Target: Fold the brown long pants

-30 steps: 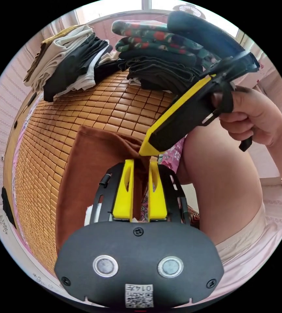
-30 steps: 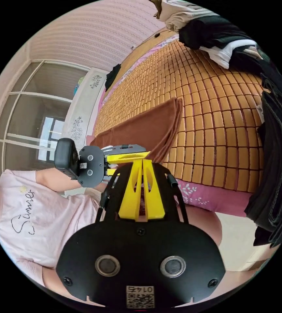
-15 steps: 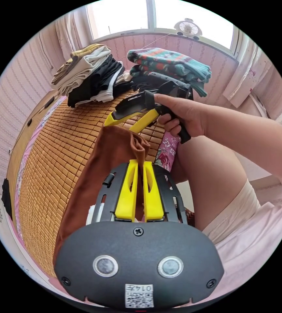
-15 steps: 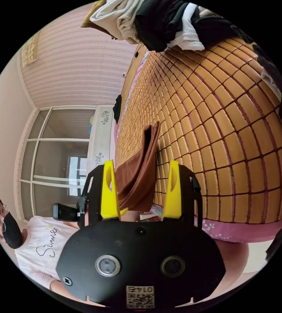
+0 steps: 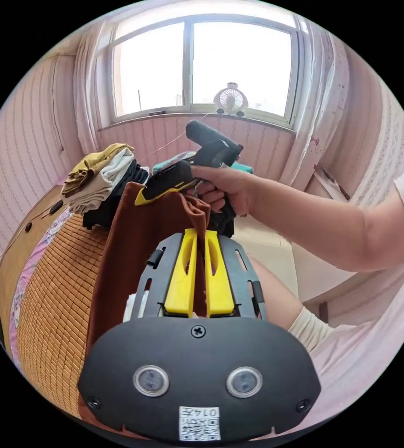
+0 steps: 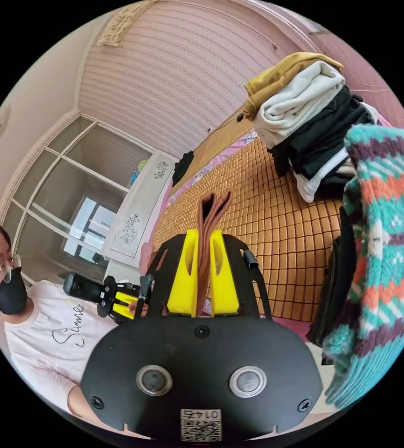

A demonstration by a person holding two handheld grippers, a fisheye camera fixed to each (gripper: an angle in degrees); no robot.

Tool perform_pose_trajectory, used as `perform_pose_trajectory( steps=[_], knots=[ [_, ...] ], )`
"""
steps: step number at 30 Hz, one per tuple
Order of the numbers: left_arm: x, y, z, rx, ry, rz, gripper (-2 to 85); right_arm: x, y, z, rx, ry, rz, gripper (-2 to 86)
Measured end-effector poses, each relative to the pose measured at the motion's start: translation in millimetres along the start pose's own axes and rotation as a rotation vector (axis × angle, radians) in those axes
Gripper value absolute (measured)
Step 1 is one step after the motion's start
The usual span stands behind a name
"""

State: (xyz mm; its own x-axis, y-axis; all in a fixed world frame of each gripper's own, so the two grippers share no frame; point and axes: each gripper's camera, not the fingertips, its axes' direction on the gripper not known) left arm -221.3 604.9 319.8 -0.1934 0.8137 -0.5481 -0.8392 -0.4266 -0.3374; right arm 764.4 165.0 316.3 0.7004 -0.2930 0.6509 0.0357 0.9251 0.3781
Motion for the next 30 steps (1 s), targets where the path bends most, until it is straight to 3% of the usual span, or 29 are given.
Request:
perform_pose_trajectory(
  steps=[4,8,14,18,20,22,25,30],
  knots=[
    [12,-19,-32,0.174,0.074,-0.039,0.1,-64,-7,-62,0.097,0.094,-0.076,3.0],
    [3,14,-64,0.256,0.104,-0.130,0.2,-124,-16,-42,0.070,0.128,-0.155,3.2],
    [-32,147,-155,0.278,-0.092,-0.289,0.8,-229,-37,131,-0.119,0.016,-0.352,3.8],
    [-50,265,-249,0.265,-0.402,-0.572,3.5,-323,-45,306,-0.237,-0.196,-0.431,5.5],
    [-63,318,-271,0.179,-0.564,-0.765,5.4,-354,-41,386,-0.279,-0.130,-0.419,6.1],
    [-85,396,-277,0.038,-0.685,-0.999,7.1,-364,-28,486,-0.410,0.086,-0.382,4.0],
    [-105,467,-274,-0.038,-0.611,-1.242,7.9,-358,1,548,-0.588,0.124,-0.326,2.0],
    [-119,479,-271,-0.014,-0.561,-1.241,7.9,-355,25,543,-0.618,0.237,-0.351,0.9]
  ],
)
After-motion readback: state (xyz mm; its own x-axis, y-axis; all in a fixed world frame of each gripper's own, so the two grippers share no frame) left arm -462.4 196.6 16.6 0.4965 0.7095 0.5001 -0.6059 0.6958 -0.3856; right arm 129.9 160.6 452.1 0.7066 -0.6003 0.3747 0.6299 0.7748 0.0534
